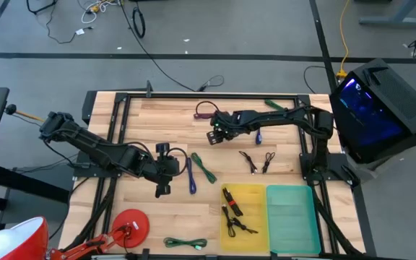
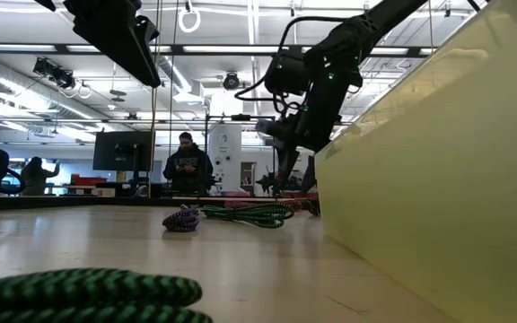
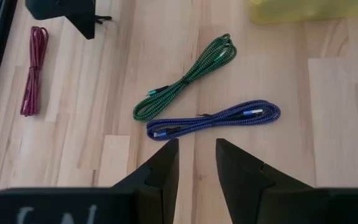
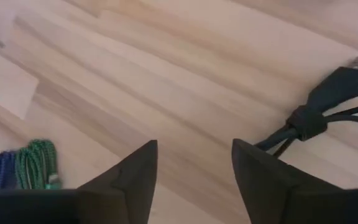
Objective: Pick & Place USB Port
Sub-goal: Put the black charger cable into the yellow bin
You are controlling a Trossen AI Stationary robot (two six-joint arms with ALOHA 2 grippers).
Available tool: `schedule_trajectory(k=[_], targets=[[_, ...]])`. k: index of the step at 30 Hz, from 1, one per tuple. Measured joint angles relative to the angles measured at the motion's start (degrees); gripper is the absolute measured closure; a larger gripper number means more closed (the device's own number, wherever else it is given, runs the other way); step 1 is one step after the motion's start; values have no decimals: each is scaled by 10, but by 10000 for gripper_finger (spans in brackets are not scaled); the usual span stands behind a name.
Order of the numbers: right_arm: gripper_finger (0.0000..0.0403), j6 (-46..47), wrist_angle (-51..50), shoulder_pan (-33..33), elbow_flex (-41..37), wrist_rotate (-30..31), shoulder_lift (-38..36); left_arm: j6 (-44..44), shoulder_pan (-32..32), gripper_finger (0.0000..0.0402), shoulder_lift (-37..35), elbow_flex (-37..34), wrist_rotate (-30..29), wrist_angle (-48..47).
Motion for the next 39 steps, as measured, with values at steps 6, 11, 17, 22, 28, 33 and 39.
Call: schedule_trajectory(k=[6, 11, 17, 22, 28, 33, 39], targets=[[181, -9, -26, 0, 0, 1, 0, 1, -7, 289, 0, 0, 1, 0], [181, 6, -48, 1, -1, 14, 0, 2, -7, 289, 0, 0, 1, 0], [181, 6, -48, 6, -1, 31, 0, 2, -7, 289, 0, 0, 1, 0], [181, 18, -46, 16, -9, 34, 6, 0, -11, 289, 0, 0, 1, -1], [181, 21, -12, 21, -34, 33, 24, 1, -17, 289, 0, 0, 1, -1], [205, 17, -9, 21, -42, 44, 28, 1, -16, 289, 0, 0, 1, -2], [325, -1, -5, 21, -45, 63, 25, 1, -17, 289, 0, 0, 1, -2]])
